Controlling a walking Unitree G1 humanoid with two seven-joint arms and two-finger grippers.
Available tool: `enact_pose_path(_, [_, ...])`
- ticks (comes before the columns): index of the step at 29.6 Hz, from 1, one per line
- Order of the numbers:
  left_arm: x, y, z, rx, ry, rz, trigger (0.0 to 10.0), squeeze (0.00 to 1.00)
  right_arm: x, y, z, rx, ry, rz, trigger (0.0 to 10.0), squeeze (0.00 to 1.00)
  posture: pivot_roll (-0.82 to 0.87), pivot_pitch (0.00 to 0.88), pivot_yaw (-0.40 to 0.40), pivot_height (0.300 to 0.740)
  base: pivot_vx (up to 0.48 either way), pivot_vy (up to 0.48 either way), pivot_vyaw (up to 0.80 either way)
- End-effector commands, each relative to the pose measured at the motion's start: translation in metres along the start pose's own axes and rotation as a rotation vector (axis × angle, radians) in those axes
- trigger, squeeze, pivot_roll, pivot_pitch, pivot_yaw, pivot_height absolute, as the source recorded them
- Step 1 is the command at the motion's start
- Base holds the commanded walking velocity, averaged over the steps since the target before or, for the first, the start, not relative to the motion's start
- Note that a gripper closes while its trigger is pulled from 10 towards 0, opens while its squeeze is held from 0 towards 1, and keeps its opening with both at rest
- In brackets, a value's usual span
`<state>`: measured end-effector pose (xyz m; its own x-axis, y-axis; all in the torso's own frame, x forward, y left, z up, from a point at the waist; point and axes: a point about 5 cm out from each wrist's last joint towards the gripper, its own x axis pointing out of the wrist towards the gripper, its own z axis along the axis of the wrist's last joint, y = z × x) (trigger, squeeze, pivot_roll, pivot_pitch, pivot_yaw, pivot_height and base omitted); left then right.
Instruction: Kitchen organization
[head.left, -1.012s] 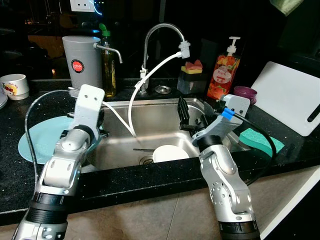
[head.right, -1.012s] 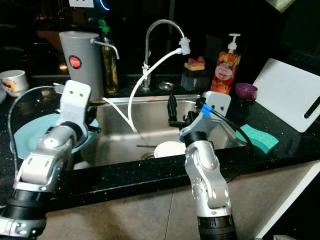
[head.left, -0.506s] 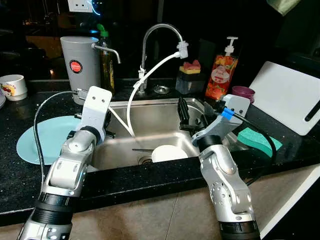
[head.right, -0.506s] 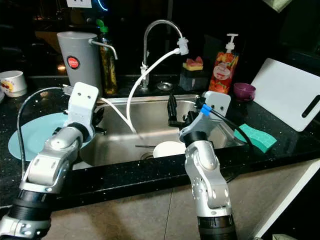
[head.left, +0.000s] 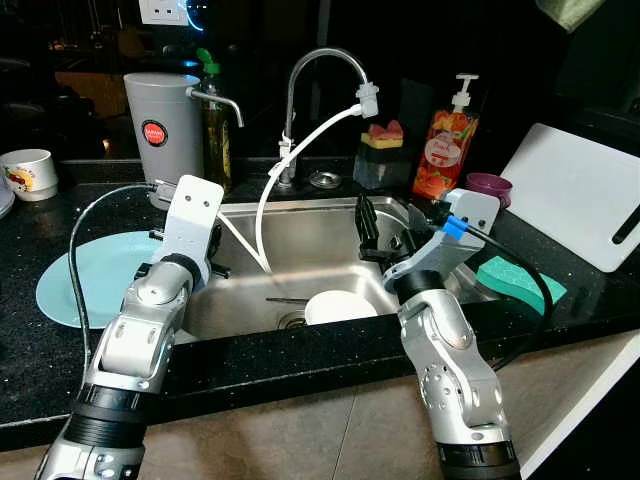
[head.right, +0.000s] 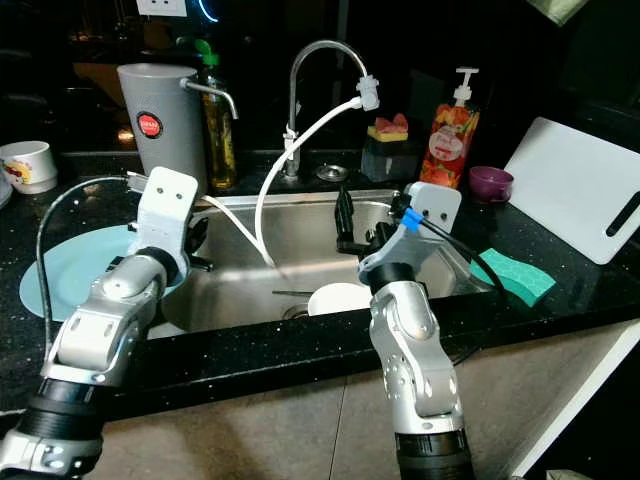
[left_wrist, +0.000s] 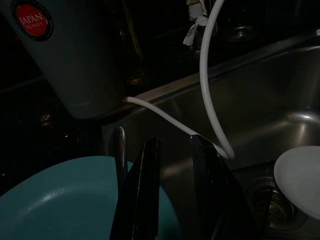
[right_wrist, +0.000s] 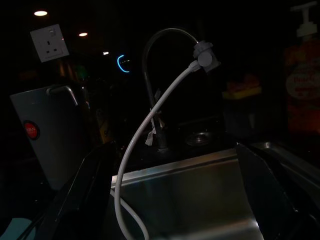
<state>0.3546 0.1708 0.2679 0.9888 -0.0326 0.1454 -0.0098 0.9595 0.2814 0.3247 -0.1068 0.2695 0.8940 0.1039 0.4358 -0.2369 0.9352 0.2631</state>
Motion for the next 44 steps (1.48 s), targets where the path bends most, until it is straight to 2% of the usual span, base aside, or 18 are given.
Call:
enact_pose_path(1, [0.0016, -0.0015, 0.0019, 0.017, -0.007, 0.000, 10.0, 0.00, -0.0007, -0.0016, 0.0033, -0.007, -0.009, -0.007, 10.0, 0.00, 0.12, 0.047, -0.074, 0.740, 0.000, 0.000, 0.00])
enact_pose_path(26, [0.0019, -0.0021, 0.0042, 0.026, -0.015, -0.003, 10.0, 0.00, -0.0013, -0.0011, 0.0006, 0.004, 0.001, -0.014, 10.0, 0.00, 0.12, 0.054, -0.072, 0.740, 0.000, 0.000, 0.00])
enact_pose_path(44, [0.0054, -0.0018, 0.0052, 0.022, -0.020, 0.003, 10.0, 0.00, 0.0006, -0.0023, 0.0032, -0.005, -0.011, -0.013, 10.0, 0.00, 0.11, 0.027, -0.069, 0.740, 0.000, 0.000, 0.00])
